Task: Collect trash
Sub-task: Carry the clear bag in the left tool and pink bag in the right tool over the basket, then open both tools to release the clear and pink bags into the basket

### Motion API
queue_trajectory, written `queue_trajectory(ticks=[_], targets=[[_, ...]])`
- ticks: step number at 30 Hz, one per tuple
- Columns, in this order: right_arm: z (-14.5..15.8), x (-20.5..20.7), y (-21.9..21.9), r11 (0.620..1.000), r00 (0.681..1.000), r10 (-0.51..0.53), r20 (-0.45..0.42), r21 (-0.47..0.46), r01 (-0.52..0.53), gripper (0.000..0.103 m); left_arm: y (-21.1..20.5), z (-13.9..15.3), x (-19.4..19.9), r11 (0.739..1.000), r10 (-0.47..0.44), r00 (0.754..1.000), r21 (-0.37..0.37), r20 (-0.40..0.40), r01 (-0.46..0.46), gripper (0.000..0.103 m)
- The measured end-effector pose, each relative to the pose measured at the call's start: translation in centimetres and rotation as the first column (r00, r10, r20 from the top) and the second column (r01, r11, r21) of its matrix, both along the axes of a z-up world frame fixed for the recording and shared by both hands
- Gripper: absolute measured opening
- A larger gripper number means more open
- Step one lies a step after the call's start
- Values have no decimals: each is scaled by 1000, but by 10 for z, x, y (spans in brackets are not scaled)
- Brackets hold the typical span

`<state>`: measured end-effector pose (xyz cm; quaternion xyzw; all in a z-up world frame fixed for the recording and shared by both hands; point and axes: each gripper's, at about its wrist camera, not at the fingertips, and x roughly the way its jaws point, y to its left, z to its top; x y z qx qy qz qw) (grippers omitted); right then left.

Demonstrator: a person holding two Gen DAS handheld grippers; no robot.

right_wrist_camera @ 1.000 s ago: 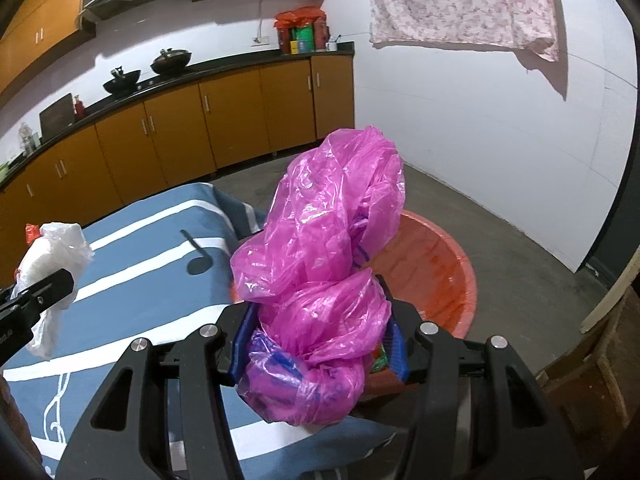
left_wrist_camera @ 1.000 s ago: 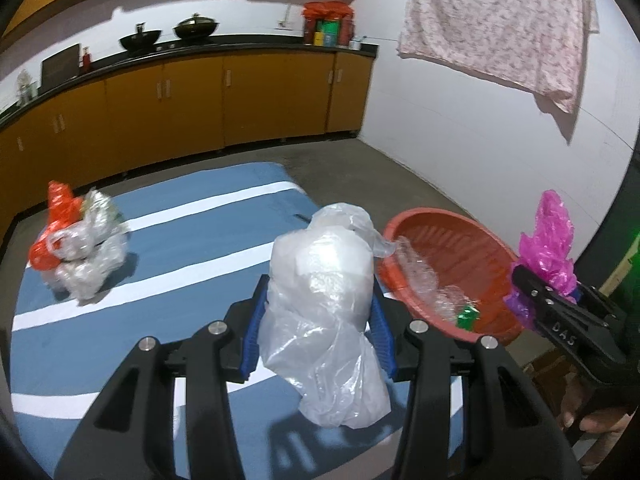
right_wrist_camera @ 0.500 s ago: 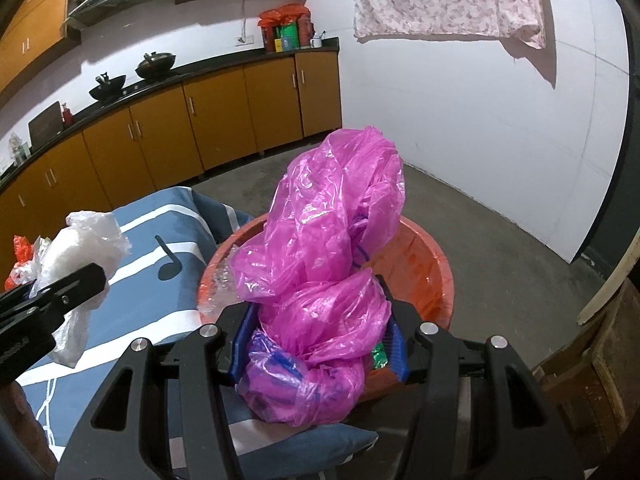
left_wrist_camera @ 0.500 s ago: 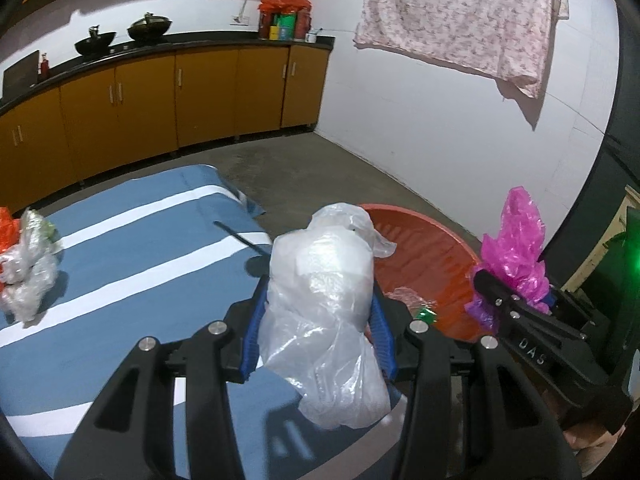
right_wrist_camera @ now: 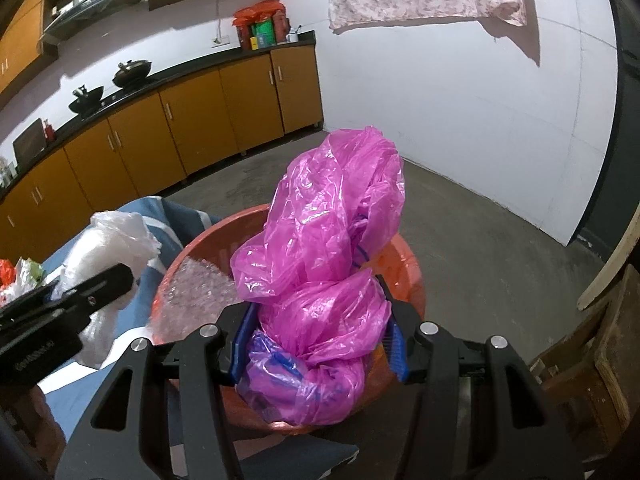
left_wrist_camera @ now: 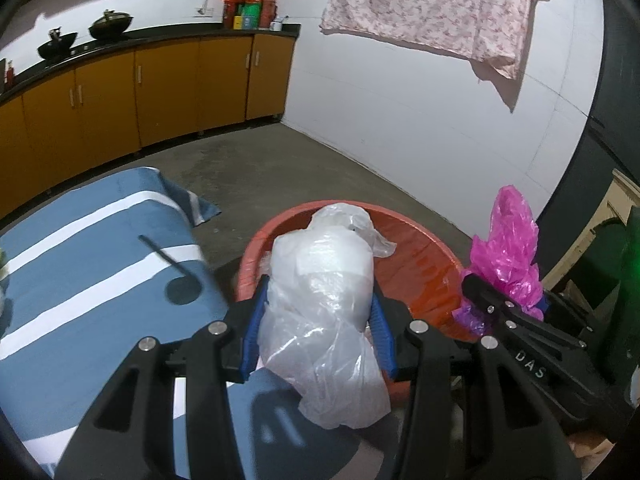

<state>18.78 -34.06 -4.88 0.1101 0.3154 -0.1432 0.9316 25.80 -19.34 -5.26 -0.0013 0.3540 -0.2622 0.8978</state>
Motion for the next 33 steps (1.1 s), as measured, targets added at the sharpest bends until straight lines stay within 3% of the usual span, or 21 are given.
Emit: queue_trajectory(ticks=[24,33], targets=[[-6,13,-16,999,999,48,9,12,-48,54,-41,-23,31,998,-60,997,22,-53,62,46],[-8,12,-24,997,998,63,24,35,-64,64,-39,-24,35,999,-45,997,7,-70,46,62]])
